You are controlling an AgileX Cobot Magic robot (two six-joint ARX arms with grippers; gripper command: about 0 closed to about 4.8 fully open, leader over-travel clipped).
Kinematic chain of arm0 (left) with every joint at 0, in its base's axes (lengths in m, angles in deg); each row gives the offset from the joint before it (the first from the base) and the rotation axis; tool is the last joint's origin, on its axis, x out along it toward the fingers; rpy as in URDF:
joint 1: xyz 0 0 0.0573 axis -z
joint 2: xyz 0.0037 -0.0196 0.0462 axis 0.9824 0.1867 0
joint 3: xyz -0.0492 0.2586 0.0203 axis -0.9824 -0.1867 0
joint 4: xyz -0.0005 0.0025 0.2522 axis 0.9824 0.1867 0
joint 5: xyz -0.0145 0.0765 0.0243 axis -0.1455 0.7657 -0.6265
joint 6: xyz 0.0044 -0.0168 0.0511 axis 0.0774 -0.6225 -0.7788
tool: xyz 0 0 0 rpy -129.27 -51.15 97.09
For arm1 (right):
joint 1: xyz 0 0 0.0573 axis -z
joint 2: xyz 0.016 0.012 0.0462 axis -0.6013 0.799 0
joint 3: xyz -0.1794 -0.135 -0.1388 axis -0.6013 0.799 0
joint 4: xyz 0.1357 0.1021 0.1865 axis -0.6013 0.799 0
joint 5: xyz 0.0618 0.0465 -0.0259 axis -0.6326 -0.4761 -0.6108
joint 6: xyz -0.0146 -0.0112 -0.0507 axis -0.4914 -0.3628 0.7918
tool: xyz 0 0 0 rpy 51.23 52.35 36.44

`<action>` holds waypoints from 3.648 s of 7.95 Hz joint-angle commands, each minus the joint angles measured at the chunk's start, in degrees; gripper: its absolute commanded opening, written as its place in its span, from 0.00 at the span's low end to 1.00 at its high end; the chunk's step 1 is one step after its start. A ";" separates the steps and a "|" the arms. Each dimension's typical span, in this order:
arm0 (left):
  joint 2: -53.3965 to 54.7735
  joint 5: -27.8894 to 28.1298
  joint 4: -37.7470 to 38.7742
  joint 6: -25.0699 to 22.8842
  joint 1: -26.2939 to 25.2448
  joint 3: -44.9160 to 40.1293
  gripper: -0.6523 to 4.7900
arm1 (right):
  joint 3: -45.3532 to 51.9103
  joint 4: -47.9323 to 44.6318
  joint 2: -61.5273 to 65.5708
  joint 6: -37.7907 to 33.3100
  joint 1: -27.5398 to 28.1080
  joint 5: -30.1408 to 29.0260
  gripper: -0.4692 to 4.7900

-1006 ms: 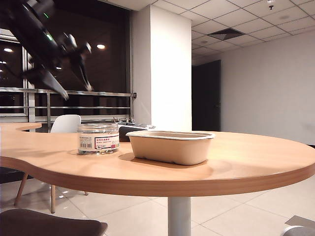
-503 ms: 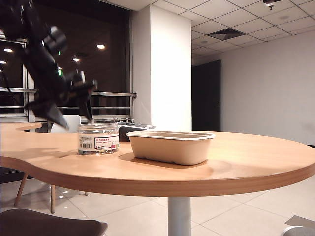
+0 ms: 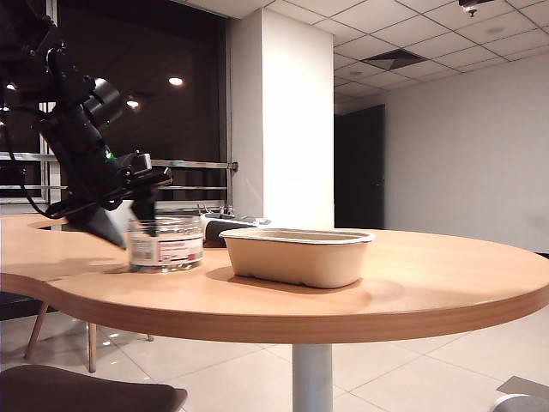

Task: Pick up the box filled with clips, pour some clips from it into the rectangular paper box, and then put the clip box back on the table.

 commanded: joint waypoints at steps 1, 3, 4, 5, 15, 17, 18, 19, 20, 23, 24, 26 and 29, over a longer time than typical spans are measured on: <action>-0.20 0.07 -0.13 -0.50 0.35 0.15 0.50 | -0.46 -0.66 -0.24 -0.24 -0.02 -0.33 0.09; -0.20 3.17 0.33 -1.11 1.97 0.15 0.50 | -0.46 -0.66 -0.24 -0.24 -0.02 -0.35 0.09; -0.20 3.93 0.31 -1.07 2.21 0.15 0.39 | -0.48 -0.66 -0.24 -0.24 -0.02 -0.37 0.09; -0.20 3.96 0.35 -1.07 2.21 0.15 0.32 | -0.46 -0.66 -0.26 -0.24 -0.02 -0.39 0.09; -0.26 3.72 3.72 -2.34 3.23 1.29 0.11 | -0.48 -0.68 -0.24 -0.24 0.00 -0.37 0.09; -0.33 3.69 8.44 -2.36 3.69 7.08 0.11 | -0.48 -0.68 -0.24 -0.24 0.00 -0.37 0.09; -0.37 4.35 13.49 -2.73 6.51 18.56 0.11 | -0.48 -0.68 -0.22 -0.24 -0.02 -0.39 0.09; -0.39 4.87 13.73 -3.58 7.17 19.89 0.11 | -0.48 -0.66 -0.22 -0.24 -0.02 -0.39 0.09; -0.44 8.79 12.92 -10.03 10.78 23.21 0.11 | -0.48 -0.77 -0.22 -0.22 -0.02 -2.56 0.09; -0.55 15.28 5.64 -12.92 18.62 22.67 0.11 | -0.48 -0.85 -0.22 -0.22 0.00 -2.91 0.09; -0.55 19.04 -2.93 -12.94 22.23 20.28 0.11 | -0.48 -0.87 -0.22 -0.20 0.11 -2.91 0.09; -0.55 22.80 -12.39 -12.98 24.57 14.97 0.11 | -0.48 -1.09 -0.22 -0.17 0.11 -2.73 0.09; -3.13 23.02 -48.74 -14.45 25.81 -6.78 0.11 | -0.46 -1.07 -0.20 1.75 0.11 -2.54 0.09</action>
